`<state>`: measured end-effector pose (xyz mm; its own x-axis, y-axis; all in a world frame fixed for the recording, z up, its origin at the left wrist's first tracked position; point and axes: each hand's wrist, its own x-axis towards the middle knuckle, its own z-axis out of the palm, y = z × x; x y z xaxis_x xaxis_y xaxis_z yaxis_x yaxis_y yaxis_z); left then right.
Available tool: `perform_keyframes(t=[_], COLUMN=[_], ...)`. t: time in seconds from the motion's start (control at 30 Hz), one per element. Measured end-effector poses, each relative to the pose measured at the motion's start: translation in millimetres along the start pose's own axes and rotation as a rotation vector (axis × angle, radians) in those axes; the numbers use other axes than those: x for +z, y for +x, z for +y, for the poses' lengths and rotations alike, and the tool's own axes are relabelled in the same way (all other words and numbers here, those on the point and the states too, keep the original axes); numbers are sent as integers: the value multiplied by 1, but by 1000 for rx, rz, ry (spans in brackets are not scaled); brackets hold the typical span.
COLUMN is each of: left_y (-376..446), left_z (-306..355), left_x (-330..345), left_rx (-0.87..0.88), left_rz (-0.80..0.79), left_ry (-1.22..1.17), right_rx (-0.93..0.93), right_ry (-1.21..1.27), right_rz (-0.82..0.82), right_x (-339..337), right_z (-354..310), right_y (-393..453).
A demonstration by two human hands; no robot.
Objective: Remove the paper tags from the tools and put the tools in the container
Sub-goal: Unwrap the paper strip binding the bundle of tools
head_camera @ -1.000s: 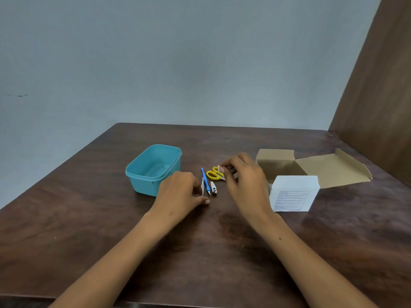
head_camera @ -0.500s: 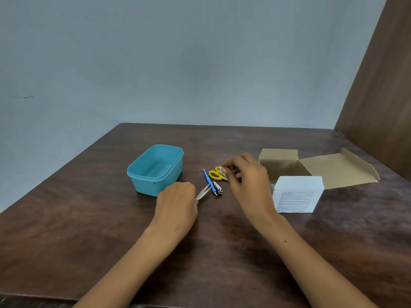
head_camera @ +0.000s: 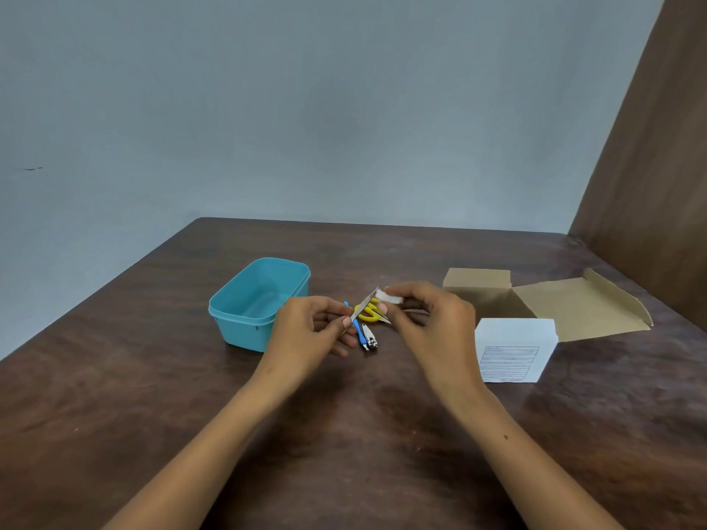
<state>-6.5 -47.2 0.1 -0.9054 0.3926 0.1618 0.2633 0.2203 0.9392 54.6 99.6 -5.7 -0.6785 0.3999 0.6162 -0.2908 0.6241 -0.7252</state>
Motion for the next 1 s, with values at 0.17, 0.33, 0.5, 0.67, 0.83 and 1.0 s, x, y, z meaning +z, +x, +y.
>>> perform_keyframes(t=[0.17, 0.33, 0.5, 0.67, 0.83, 1.0], left_y=[-4, -8, -14, -15, -16, -17], left_z=[-2, -4, -1, 0, 0, -7], left_x=[0, 5, 5, 5, 4, 8], left_rx=[7, -4, -20, 36, 98, 208], left_rz=[-2, -22, -55, -28, 27, 31], left_ry=[-116, -215, -275, -289, -217, -90], right_rx=[-2, -98, -347, -365, -414, -347], right_ry=[-15, -126, -333, -279, -278, -264], right_rz=[-8, 48, 77, -118, -236, -42], right_x=[1, -1, -2, 1, 4, -1], right_z=[-1, -1, 4, 15, 8, 15], right_y=[-2, -2, -4, -6, -13, -5])
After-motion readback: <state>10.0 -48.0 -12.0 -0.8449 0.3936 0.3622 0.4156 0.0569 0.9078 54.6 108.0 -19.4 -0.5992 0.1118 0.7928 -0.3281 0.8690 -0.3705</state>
